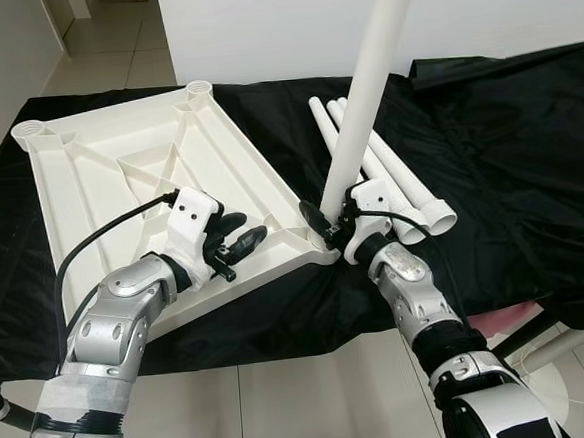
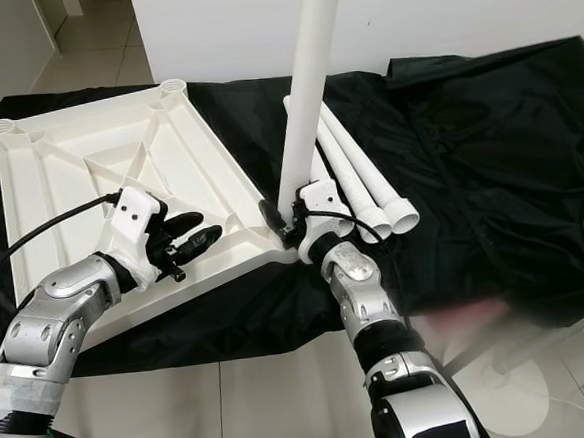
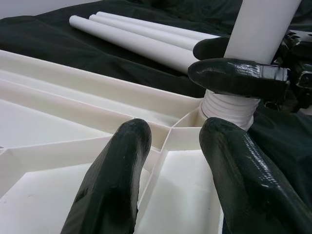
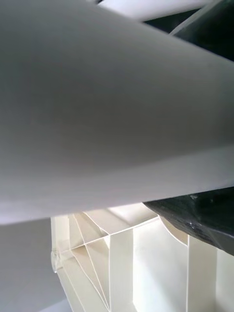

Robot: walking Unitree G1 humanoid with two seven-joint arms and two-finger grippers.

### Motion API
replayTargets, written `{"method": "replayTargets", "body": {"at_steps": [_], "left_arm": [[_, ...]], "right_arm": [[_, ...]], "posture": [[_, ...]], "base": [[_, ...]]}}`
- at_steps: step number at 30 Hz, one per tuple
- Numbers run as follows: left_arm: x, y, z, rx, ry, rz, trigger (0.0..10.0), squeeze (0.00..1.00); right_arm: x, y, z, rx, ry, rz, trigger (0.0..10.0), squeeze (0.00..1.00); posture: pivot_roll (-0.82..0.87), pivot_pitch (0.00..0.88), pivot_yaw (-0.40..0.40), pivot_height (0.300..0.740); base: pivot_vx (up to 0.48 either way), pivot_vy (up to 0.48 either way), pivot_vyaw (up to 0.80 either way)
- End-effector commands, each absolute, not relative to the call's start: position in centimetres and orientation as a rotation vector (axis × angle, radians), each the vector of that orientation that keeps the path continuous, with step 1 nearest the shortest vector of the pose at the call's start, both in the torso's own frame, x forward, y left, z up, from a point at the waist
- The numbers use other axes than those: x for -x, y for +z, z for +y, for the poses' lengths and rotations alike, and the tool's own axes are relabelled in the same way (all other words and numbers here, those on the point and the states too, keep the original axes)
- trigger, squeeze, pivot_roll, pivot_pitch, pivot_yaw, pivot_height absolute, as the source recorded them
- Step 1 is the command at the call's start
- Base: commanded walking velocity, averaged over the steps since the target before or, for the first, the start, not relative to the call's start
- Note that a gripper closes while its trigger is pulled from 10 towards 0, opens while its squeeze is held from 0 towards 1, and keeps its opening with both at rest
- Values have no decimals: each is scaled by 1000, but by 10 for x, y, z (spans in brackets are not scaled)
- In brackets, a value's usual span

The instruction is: Building children table

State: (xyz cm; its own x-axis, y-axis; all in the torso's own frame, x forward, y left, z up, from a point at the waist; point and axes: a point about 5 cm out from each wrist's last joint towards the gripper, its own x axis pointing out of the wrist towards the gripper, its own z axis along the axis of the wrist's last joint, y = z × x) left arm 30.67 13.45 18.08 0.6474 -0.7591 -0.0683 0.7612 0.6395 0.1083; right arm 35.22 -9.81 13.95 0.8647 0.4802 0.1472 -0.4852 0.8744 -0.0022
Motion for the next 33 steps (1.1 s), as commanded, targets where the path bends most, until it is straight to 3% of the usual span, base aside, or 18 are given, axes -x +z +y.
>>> {"method": "replayTargets", "body": {"at_steps": [1, 15, 22, 30, 31, 33], "left_arm": [[-308, 180, 134, -149, -876, 21, 10000, 0], [-310, 180, 137, -148, -864, 18, 10000, 0], [-309, 180, 138, -148, -860, 19, 10000, 0], [-309, 179, 139, -143, -849, 22, 10000, 0], [-309, 179, 139, -142, -848, 22, 10000, 0], [-309, 179, 139, -140, -846, 24, 10000, 0]], "right_arm": [[-344, 105, -104, -64, 450, 5, 10000, 0], [-342, 110, -92, -216, 37, -33, 10000, 0], [-337, 117, -70, -196, 111, -71, 10000, 0], [-337, 126, -76, -193, 136, -134, 10000, 0], [-337, 127, -78, -199, 144, -145, 10000, 1000], [-337, 130, -80, -208, 153, -167, 10000, 1000]], "posture": [[-29, 93, -28, 740], [-36, 100, -26, 740], [-30, 108, -33, 740], [-30, 109, -39, 740], [-32, 108, -38, 740], [-32, 107, -38, 740]], "base": [[0, 0, 0], [0, 0, 0], [0, 0, 0], [0, 0, 0], [0, 0, 0], [0, 0, 0]]}}
